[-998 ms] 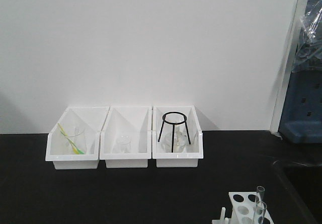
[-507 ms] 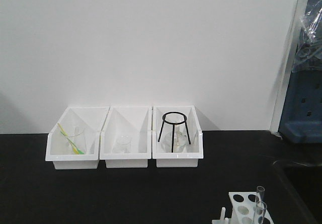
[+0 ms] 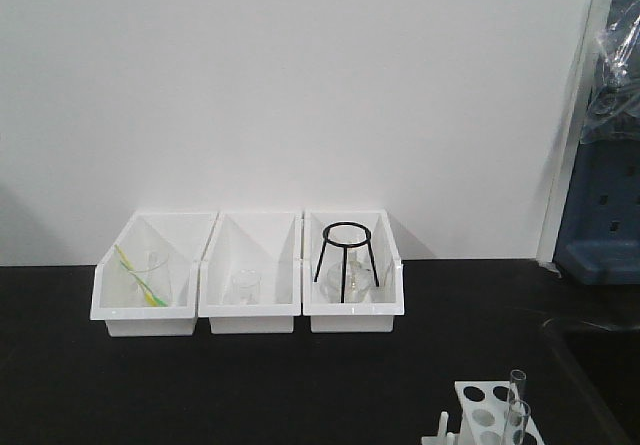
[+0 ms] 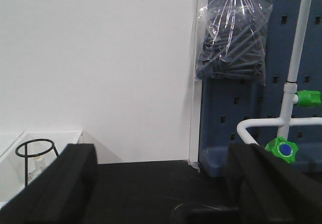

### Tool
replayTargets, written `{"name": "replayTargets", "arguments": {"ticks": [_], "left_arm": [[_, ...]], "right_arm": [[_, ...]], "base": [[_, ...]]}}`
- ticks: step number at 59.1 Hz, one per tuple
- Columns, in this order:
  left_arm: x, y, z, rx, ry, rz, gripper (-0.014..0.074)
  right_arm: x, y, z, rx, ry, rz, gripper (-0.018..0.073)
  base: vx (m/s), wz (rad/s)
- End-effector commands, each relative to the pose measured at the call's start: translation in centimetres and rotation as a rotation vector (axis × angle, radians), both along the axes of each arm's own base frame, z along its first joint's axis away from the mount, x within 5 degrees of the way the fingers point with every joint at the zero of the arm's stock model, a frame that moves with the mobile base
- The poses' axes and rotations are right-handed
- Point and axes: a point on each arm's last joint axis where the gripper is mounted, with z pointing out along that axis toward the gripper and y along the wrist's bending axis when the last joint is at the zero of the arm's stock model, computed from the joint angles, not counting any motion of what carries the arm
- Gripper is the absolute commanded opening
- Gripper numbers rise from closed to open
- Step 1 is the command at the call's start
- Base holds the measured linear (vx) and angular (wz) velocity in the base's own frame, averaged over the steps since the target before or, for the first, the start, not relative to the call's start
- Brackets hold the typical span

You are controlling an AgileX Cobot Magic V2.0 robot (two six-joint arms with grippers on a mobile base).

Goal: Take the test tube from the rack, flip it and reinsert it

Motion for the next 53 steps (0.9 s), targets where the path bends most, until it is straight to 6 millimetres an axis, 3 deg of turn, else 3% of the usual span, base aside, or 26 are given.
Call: {"name": "replayTargets", "arguments": {"ticks": [1,7,14,28,37,53], "left_arm": [[0.1,-0.1,0.7,-0.001,-0.093,-0.008,-0.0006],[0.1,-0.1,0.7,-0.001,-0.093,-0.008,-0.0006],[0.1,-0.1,0.7,-0.001,-0.093,-0.008,-0.0006],[0.1,-0.1,0.7,-0.001,-0.093,-0.008,-0.0006],[0.1,-0.1,0.7,-0.001,-0.093,-0.008,-0.0006],[0.1,-0.1,0.7,-0.001,-0.093,-0.008,-0.0006]], "right_arm": [[-0.2,-0.1,2.2,0.039,-0.143,-0.006,0.068],[0.4,0.0,0.7,0.053,-0.115,0.008,0.0668],[1.0,1.6,-3.4,0.006,-0.06,0.108,0.0632],[-0.7,5.4,-9.9,0.014,-0.118,0.374,0.0569],[-0.5,5.9,-12.0,0.024,-0.108,0.405,0.0569],[1.8,6.7,-13.2,0.027,-0.114,0.443,0.0568]], "base": [[0.0,0.0],[0.0,0.0],[0.0,0.0],[0.0,0.0],[0.0,0.0],[0.0,0.0]]}}
